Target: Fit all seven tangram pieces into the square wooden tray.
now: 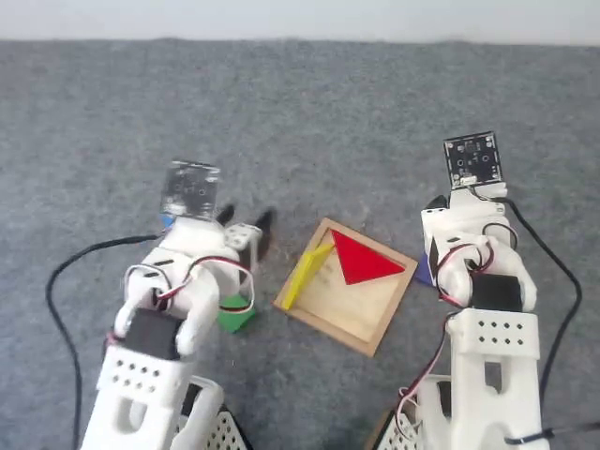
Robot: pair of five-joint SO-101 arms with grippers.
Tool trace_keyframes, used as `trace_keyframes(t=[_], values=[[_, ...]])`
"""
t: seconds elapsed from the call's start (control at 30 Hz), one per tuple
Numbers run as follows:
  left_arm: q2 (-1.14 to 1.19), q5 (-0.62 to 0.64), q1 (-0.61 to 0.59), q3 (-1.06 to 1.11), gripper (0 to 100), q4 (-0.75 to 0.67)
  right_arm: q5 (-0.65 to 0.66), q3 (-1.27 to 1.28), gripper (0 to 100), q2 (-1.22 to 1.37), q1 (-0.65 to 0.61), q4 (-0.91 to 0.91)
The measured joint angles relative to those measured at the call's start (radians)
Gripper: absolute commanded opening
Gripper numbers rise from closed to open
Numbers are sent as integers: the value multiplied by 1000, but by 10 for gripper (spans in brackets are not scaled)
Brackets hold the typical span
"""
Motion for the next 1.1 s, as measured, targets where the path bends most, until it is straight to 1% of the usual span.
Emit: trace_keyframes(t=[0.07,0.13,0.3,0.43,0.53,0.67,0.8,0.9,1.0,1.1], values=[[35,-5,17,29,12,-58,0,0,44,0,2,0],[101,-5,49,26,12,-78,0,0,44,0,2,0],[399,15,120,-55,12,-89,0,0,44,0,2,0],[644,18,212,-169,12,-34,0,0,44,0,2,0],[724,18,288,-210,12,3,0,0,44,0,0,0],[727,-9,364,-215,12,8,0,0,44,0,2,0],[697,-18,356,-215,12,12,0,0,44,0,0,0],[588,-18,344,-198,12,26,0,0,44,0,0,0],[442,-26,344,-121,12,26,0,0,44,0,2,0],[276,-26,293,-71,12,28,0,0,44,0,2,0]])
